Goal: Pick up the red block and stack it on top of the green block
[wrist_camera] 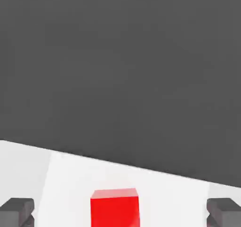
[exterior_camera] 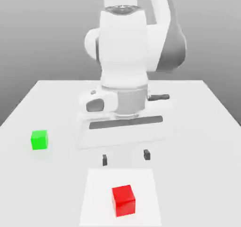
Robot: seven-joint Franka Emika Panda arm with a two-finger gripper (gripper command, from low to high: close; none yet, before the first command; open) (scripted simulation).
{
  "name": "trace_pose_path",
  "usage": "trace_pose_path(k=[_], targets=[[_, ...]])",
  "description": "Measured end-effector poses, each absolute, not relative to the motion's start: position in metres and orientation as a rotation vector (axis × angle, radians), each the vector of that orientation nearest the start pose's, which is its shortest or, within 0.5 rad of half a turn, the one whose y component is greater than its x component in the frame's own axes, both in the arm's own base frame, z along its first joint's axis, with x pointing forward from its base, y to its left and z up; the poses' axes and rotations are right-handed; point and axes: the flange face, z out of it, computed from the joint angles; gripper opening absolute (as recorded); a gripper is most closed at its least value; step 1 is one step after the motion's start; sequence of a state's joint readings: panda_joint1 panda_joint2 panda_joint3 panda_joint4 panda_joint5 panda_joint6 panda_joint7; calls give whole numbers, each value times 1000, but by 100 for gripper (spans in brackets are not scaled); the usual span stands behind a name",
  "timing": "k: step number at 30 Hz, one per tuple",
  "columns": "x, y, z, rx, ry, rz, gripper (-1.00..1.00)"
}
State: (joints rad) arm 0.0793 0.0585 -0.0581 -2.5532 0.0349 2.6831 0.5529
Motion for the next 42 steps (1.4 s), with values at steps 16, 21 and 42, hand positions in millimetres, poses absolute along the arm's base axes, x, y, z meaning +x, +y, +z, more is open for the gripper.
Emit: trace_pose_path(k=[16,21,42], targets=[[448,7,156,-3029,837,0,-100],[444,-7,208,-3023,875,-3,-100],[164,-295,229,-2400,2010,-4,-100]])
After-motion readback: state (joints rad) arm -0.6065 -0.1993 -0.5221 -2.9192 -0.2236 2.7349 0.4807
